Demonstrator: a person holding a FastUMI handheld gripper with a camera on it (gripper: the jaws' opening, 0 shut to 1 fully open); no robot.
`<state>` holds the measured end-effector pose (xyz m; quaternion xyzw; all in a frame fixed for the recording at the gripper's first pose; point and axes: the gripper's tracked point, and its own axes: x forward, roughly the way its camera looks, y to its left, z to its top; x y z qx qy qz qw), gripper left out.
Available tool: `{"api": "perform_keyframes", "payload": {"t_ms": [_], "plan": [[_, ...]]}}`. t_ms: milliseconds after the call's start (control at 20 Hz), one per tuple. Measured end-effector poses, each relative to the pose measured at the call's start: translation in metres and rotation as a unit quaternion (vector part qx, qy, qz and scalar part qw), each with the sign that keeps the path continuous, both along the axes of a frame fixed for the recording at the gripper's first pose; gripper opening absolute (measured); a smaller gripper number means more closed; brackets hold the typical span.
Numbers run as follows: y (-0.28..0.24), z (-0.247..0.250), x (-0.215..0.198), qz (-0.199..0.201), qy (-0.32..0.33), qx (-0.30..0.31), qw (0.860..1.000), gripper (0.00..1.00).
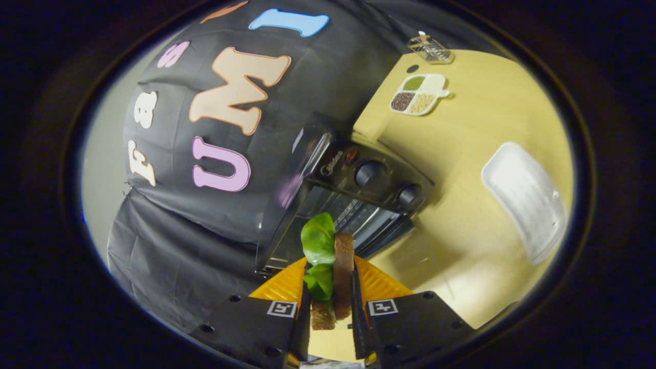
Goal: Open the toaster oven, put the food inside, and close the toaster oven door.
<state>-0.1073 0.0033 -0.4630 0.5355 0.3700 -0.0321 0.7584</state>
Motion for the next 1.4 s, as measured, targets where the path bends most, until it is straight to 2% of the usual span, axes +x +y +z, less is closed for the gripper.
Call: {"api": "perform_keyframes", "payload": {"t_ms": [400, 650, 900, 1050, 1250, 1400], "plan": [[0.051, -0.037, 0.04, -0.072, 0.004, 0.078, 0.994, 0.36], [0.057, -0.057, 0.073, -0.133, 0.002, 0.112, 0.985, 0.36], [0.052, -0.067, 0.102, -0.195, -0.011, 0.114, 0.974, 0.36], [0.046, -0.064, 0.113, -0.212, -0.035, 0.078, 0.973, 0.36], [0.03, -0.064, 0.115, -0.217, -0.055, -0.01, 0.975, 0.36], [0.023, -0.069, 0.106, -0.219, -0.039, -0.058, 0.973, 0.49]]}}
